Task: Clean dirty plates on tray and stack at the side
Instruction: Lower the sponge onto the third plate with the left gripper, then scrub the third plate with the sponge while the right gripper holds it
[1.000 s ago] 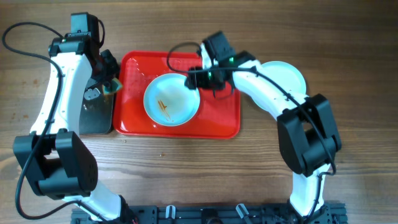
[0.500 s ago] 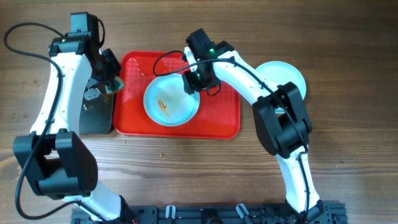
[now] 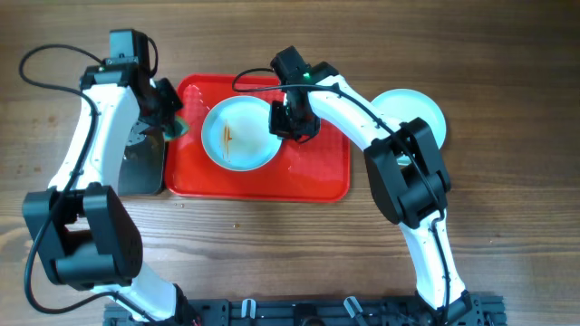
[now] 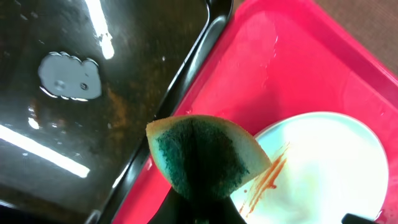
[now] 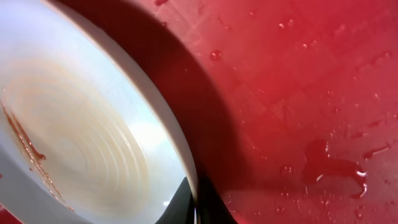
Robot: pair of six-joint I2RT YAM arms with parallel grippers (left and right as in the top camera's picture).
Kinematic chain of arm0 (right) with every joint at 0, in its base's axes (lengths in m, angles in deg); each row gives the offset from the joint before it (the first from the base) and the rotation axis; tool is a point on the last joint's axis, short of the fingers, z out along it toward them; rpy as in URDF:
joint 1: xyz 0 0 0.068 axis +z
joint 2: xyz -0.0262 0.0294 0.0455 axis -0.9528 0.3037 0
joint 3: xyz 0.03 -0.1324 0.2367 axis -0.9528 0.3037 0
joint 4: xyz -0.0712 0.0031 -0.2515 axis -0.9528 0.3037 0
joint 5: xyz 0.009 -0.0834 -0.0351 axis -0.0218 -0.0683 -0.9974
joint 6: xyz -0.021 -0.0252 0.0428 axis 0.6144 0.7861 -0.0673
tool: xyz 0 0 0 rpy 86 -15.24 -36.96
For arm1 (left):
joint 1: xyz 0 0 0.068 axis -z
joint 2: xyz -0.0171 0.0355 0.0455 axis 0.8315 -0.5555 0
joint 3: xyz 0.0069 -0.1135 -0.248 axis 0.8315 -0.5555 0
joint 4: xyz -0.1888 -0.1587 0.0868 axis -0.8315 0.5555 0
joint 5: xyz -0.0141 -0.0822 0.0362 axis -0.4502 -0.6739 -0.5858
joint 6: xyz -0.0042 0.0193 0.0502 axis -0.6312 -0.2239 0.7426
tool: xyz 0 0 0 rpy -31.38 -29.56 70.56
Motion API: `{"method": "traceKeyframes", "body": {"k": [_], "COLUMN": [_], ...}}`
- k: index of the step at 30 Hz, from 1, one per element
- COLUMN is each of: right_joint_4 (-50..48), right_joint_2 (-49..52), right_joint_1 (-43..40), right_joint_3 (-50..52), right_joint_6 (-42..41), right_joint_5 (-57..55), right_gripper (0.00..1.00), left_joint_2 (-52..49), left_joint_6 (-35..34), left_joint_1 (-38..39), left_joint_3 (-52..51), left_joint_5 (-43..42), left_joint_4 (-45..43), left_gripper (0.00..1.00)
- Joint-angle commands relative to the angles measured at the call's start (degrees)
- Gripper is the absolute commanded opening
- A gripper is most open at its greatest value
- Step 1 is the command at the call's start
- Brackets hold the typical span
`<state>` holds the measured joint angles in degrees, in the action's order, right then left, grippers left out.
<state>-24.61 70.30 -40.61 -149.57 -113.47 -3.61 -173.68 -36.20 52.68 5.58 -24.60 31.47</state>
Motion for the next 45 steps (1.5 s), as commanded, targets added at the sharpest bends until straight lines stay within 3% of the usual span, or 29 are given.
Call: {"method": "traceKeyframes", "body": {"k": [1, 2, 5, 6, 7, 8, 19, 23, 32, 36, 41, 45], "right_joint_4": [0.66, 0.48, -0.31, -0.68, -0.79, -0.87, -1.53, -1.79, -2.45, -2.4, -2.43, -2.6], "right_joint_2": [1.57, 1.57, 1.55, 1.55, 1.55, 1.55, 1.55, 1.55, 1.55, 1.55, 1.55, 1.55], "right_joint_1": [-0.11, -0.2, -0.2, -0.2, -0.2, -0.2, -0.2, -0.2, -0.2, -0.2, -0.2, -0.2], "right_joint_3": [1.11, 1.11, 1.11, 1.11, 1.11, 1.11, 1.11, 1.11, 1.11, 1.11, 1.11, 1.11], "right_joint_6": [-0.26, 1.68, 5.22, 5.9, 5.92, 5.99, 7.23, 7.28, 7.32, 7.3, 7.3, 7.3], "right_joint_5": [-1.6, -1.57, -0.09, 0.22, 0.11, 0.11, 0.15, 0.15, 0.35, 0.39, 0.57, 0.57], "right_gripper": [0.17, 0.26, 0.28, 0.22, 0.07, 0.04, 0.04, 0.04, 0.04, 0.04, 0.04, 0.04], "left_joint_2": [-0.55, -0.55, -0.63, -0.66, -1.01, -1.38, -13.42, -15.34, -15.34, -15.34, -15.34, -15.37], "left_joint_6": [-0.26, -0.11, 3.13, 4.68, 6.21, 7.48, 12.02, 14.29, 34.51, 30.77, 12.17, -1.86], "left_joint_1": [-0.39, -0.28, 1.11, 1.99, 3.15, 4.31, 9.35, 9.38, 11.32, 11.8, 11.67, 12.72], "left_joint_3": [-2.84, -3.69, -4.68, -4.94, -5.09, -5.09, -5.09, -5.14, -5.14, -5.14, -5.14, -5.14], "left_joint_5": [-3.61, -4.83, -5.22, -5.2, -5.16, -5.18, -4.55, -5.42, -24.76, -23.06, -11.74, 7.15], "left_joint_4": [-3.65, -5.66, -9.11, -10.32, -11.5, -12.44, -18.43, -16.76, -1.01, -4.48, -15.96, -20.96], "left_gripper": [0.04, 0.04, 0.04, 0.04, 0.04, 0.04, 0.04, 0.04, 0.04, 0.04, 0.04, 0.04]}}
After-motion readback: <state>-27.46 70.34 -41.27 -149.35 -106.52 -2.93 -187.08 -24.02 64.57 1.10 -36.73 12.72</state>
